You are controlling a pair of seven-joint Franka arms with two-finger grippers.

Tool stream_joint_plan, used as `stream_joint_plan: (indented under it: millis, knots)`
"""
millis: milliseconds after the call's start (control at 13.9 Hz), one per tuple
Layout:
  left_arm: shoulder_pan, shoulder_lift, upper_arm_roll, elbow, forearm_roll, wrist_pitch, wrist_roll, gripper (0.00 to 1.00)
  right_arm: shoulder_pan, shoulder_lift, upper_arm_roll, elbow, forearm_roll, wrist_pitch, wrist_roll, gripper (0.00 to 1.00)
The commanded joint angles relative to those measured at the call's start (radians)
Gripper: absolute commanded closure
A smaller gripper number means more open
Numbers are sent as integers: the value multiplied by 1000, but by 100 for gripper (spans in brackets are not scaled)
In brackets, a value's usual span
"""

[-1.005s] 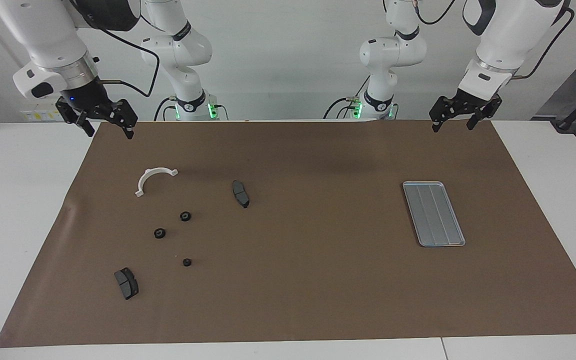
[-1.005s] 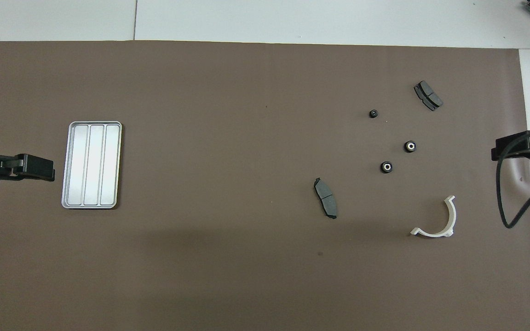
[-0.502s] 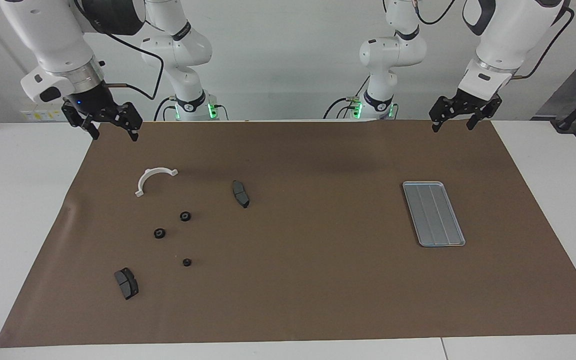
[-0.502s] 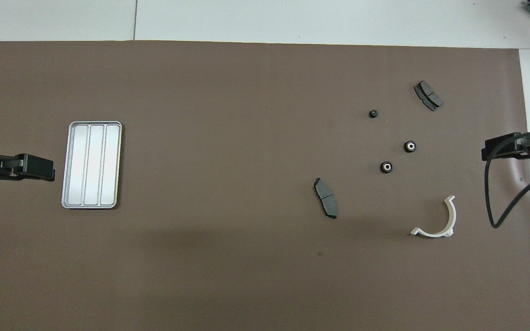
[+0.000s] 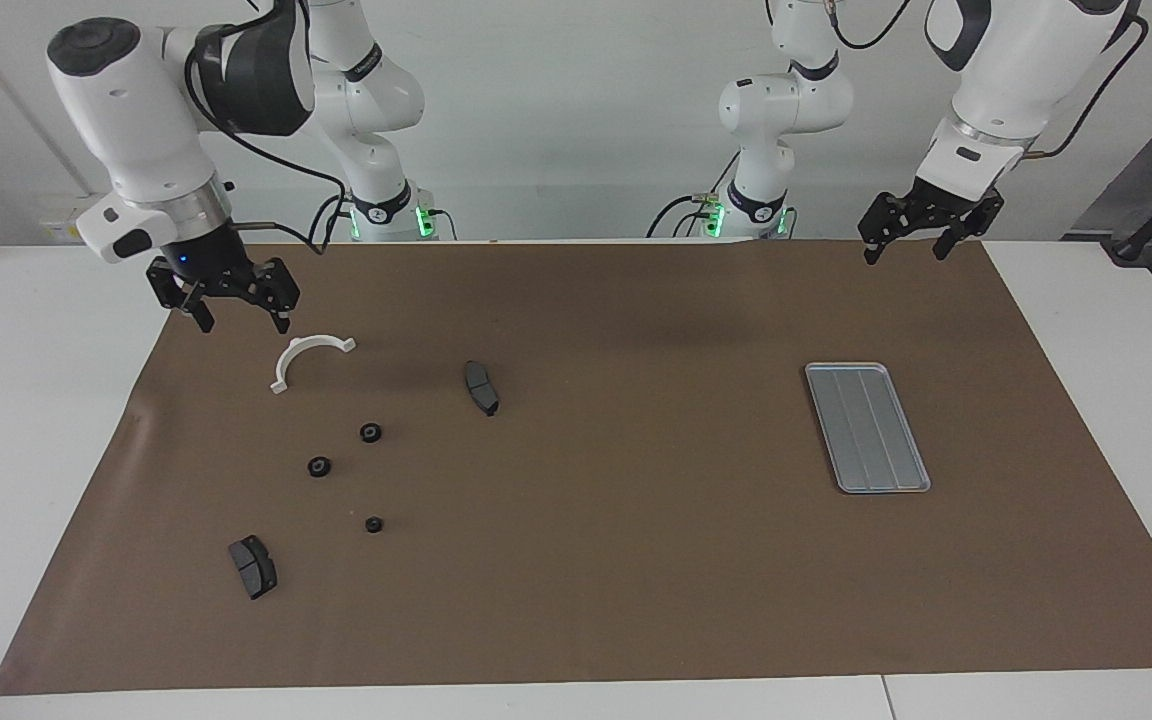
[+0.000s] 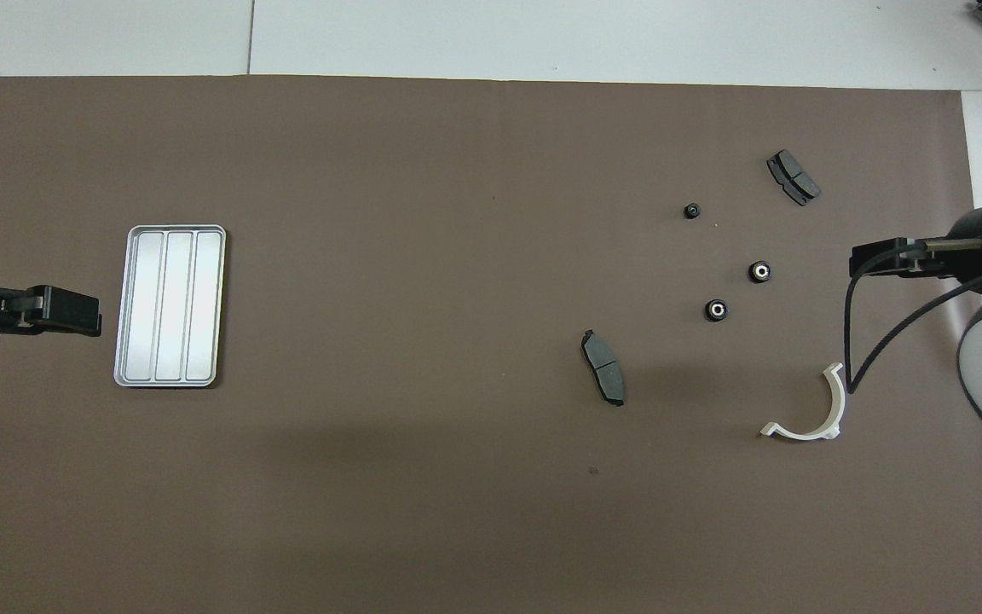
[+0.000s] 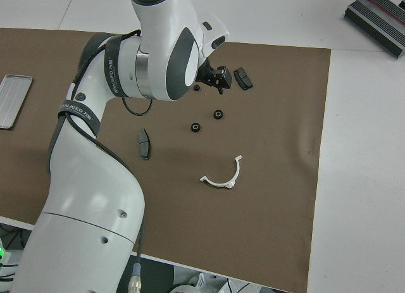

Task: Pick bearing gear from pile to tray
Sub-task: 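Reach the right gripper down to a small black bearing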

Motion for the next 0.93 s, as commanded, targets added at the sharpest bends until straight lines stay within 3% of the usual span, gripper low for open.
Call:
stream_joint_plan:
  millis: [0, 502, 861]
  knots:
    - [1, -17, 1, -20, 10, 3, 3, 0, -4, 77, 2, -18, 5, 89, -37, 0]
    - [1, -17, 1, -20, 8, 3, 3, 0, 12, 269, 3, -78, 5, 366, -38, 0]
    - [1, -17, 1, -20, 8, 3, 3, 0, 28, 358, 3, -90, 5, 452, -30, 0]
